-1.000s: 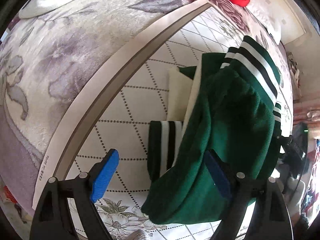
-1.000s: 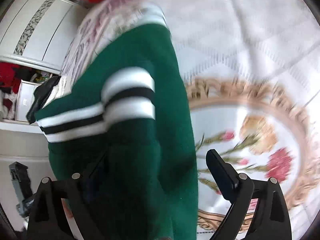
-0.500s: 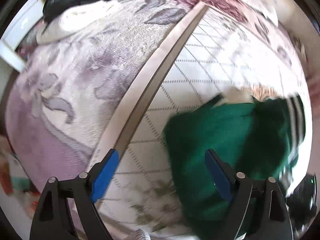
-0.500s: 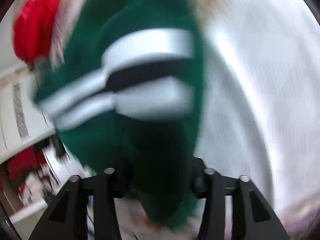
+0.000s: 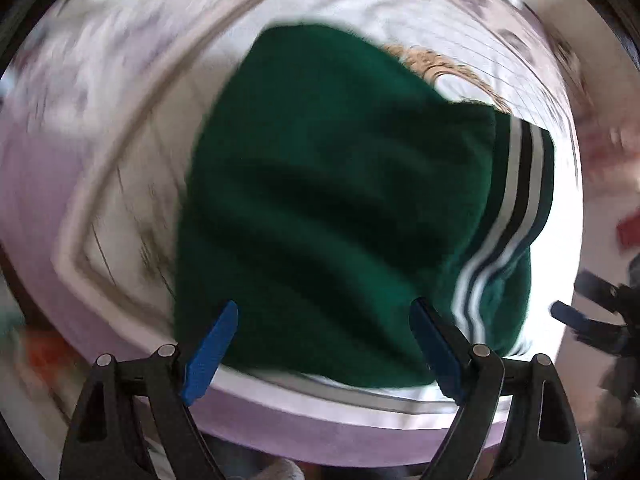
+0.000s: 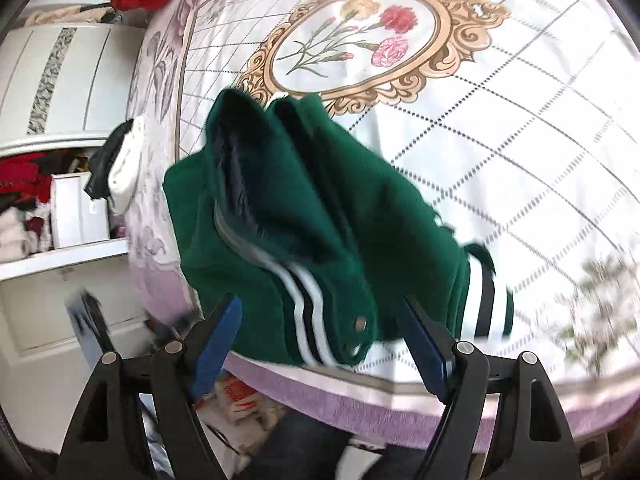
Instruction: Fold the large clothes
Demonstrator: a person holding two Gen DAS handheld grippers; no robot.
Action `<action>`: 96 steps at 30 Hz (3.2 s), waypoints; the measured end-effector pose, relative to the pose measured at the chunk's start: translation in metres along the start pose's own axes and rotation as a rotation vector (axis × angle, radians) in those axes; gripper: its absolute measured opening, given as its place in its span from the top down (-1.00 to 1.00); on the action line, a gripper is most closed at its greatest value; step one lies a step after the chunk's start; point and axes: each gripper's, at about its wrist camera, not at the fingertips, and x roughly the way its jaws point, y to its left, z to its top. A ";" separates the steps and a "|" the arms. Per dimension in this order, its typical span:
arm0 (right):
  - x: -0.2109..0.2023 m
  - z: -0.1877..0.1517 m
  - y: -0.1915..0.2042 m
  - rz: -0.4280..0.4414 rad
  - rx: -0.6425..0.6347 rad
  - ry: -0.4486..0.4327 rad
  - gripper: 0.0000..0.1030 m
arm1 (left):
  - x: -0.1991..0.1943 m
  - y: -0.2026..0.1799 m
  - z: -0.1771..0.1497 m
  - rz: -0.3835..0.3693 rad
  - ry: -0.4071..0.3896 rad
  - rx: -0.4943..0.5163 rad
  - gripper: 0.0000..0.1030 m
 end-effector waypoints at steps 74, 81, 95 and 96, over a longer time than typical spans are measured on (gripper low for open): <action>-0.020 0.062 -0.036 0.130 -0.152 -0.059 -0.86 | 0.061 0.001 -0.031 -0.259 -0.090 -0.403 0.75; 0.087 0.110 0.011 0.168 -0.170 0.097 0.29 | 0.058 0.000 -0.026 -0.303 -0.022 -0.408 0.51; 0.033 0.124 0.016 0.152 -0.060 0.037 0.54 | -0.060 0.050 0.021 -0.108 -0.215 -0.284 -0.64; 0.034 0.123 0.017 0.168 -0.069 0.035 0.36 | -0.058 0.055 0.030 -0.090 -0.219 -0.287 -0.64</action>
